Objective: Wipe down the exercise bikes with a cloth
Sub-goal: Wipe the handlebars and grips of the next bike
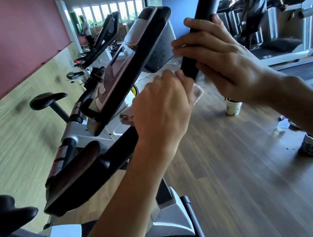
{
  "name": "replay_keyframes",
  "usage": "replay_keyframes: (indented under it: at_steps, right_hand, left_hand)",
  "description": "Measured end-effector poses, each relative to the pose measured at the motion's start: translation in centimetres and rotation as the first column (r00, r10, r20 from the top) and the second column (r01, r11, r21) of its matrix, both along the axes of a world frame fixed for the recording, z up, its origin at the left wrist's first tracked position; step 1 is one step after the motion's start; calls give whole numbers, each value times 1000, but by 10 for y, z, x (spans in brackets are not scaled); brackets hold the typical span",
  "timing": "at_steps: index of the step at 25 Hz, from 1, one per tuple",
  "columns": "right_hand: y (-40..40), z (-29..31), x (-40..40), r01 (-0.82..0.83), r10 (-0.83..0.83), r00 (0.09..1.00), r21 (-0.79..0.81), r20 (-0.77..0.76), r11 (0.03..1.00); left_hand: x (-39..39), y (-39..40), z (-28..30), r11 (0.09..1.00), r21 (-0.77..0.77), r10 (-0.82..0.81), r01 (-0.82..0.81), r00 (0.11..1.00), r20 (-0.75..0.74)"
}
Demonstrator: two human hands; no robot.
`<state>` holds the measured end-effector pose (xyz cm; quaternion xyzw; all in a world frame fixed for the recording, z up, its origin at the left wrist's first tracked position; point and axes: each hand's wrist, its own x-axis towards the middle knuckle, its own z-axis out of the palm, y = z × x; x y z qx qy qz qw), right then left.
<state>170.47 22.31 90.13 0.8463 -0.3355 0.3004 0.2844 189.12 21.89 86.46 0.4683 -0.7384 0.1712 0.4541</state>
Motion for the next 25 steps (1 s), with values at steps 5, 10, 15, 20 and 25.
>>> replay_keyframes:
  at_steps: [5, 10, 15, 20, 25]
  right_hand:
    - [-1, -6, 3, 38, -38, 999, -37, 11, 999]
    - [2, -8, 4, 48, -48, 999, -62, 12, 997]
    - [-5, -21, 17, 83, -81, 997, -186, 19, 979]
    - [-15, -25, 30, 47, -34, 996, -158, 80, 986]
    - [-13, -28, 23, 30, -24, 999, -169, 37, 985]
  left_hand:
    - [0, 6, 2, 995, 89, 49, -49, 999, -3]
    - [16, 7, -11, 997, 65, 33, -35, 999, 19]
    - [46, 23, -15, 980, 174, 98, -100, 995, 21]
    - [30, 21, -11, 978, 163, 125, -134, 990, 61]
    - [45, 22, -24, 975, 169, 137, -140, 990, 34]
